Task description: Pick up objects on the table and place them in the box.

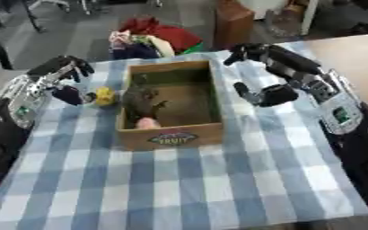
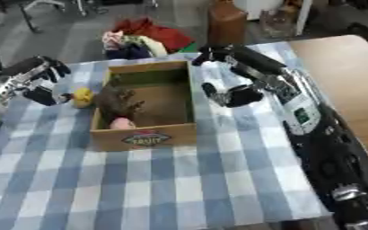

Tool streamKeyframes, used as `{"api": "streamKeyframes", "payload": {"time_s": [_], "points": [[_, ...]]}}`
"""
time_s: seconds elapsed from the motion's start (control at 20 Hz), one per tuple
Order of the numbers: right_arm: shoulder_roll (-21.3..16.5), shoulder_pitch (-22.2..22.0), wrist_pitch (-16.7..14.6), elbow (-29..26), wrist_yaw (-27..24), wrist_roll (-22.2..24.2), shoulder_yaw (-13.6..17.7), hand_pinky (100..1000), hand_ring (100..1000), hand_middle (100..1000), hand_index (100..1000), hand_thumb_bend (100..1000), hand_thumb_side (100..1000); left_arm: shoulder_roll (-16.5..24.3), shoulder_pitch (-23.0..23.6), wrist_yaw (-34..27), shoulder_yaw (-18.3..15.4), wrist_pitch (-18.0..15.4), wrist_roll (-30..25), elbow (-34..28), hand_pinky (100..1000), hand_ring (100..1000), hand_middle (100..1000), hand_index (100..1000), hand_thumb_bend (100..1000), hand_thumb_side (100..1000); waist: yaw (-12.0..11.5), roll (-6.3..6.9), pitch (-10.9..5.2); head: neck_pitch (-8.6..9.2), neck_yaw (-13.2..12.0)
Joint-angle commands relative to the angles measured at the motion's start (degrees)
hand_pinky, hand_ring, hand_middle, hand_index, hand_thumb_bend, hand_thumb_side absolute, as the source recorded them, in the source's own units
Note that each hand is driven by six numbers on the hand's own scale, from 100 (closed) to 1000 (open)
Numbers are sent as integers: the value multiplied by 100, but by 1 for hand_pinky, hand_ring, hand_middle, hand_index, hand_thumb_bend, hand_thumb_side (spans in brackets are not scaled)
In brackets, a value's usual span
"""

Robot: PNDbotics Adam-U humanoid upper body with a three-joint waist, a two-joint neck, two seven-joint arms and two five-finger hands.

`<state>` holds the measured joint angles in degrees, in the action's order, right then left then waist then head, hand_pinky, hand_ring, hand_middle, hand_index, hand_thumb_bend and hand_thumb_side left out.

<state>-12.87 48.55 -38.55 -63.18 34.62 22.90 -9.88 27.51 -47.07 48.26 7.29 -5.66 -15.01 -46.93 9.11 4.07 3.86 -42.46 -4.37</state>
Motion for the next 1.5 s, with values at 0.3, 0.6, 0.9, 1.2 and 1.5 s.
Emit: {"api": "streamKeyframes", "payload": {"time_s": [0.3, 0.6, 0.9, 1.2, 1.5], "points": [[-43, 104, -9, -98, -61, 42, 35, 807, 957, 744, 850, 100, 199, -112, -157, 779, -87, 179, 369, 229, 696, 631, 658, 785, 361, 100, 37, -24, -59, 20, -8], [-44, 97, 2, -114, -67, 50, 39, 807, 958, 743, 850, 100, 199, -136, -146, 952, -224, 367, 659, 381, 695, 629, 664, 787, 357, 100, 55, -33, -38, 18, 1], [-51, 87, 8, -125, -70, 55, 38, 807, 958, 742, 850, 100, 199, -200, -125, 1052, -235, 580, 1134, 557, 695, 634, 688, 792, 353, 100, 84, -39, -27, 19, 6], [-44, 82, 12, -136, -82, 70, 40, 807, 960, 742, 850, 100, 199, -253, -125, 1056, -205, 466, 982, 705, 693, 635, 684, 786, 339, 100, 123, -35, -13, 27, -5], [-37, 79, 18, -146, -85, 88, 46, 807, 961, 741, 850, 100, 199, -300, -115, 1109, -230, 434, 807, 737, 678, 603, 638, 745, 314, 100, 164, -42, 18, 44, -18]]}}
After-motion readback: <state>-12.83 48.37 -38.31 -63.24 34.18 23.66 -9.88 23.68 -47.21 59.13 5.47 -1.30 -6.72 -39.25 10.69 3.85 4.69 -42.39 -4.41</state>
